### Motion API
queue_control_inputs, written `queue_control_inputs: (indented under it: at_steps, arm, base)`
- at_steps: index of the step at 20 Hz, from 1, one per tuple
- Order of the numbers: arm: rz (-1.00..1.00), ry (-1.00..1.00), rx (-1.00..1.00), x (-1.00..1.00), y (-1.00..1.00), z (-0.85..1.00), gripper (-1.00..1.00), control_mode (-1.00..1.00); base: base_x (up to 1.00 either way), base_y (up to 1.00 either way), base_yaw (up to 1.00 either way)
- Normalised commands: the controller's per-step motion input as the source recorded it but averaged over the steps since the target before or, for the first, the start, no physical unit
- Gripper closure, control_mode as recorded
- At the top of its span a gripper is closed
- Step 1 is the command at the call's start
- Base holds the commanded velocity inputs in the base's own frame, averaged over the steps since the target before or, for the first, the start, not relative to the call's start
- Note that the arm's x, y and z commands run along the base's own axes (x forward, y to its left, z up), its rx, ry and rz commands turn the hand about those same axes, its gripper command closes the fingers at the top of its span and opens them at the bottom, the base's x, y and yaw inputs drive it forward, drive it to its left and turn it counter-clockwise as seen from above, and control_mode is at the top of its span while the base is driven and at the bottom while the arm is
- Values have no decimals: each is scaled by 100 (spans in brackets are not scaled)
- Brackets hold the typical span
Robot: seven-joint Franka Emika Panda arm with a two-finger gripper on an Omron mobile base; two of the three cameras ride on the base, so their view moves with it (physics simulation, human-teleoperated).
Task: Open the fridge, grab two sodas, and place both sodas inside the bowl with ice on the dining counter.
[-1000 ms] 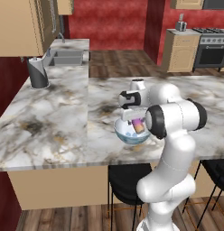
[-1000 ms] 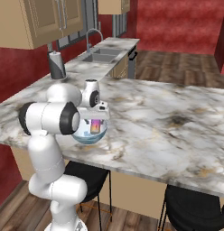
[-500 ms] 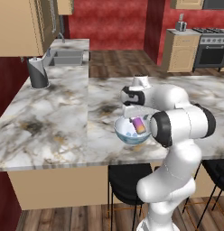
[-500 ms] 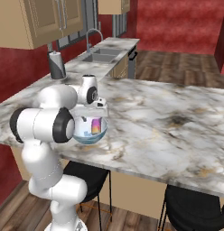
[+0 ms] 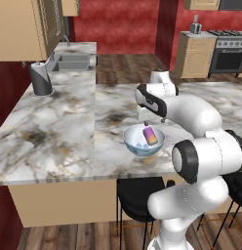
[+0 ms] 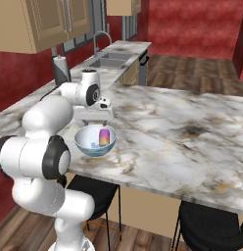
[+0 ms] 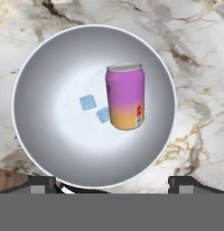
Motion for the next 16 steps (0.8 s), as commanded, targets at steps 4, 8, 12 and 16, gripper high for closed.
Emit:
queue_control_inputs:
  at_steps: [4, 8, 12, 16]
  arm:
    - [-2, -6, 1, -86, 0, 28, -100, -100]
    - [-4, -6, 0, -94, 0, 11, -100, -100]
    - [-5, -7, 0, -97, 0, 7, -100, -100]
    - [-5, -10, 0, -82, 0, 18, -100, -100]
  base:
    - [0, 0, 0]
    - [0, 0, 0]
    - [0, 0, 0]
    - [0, 0, 0]
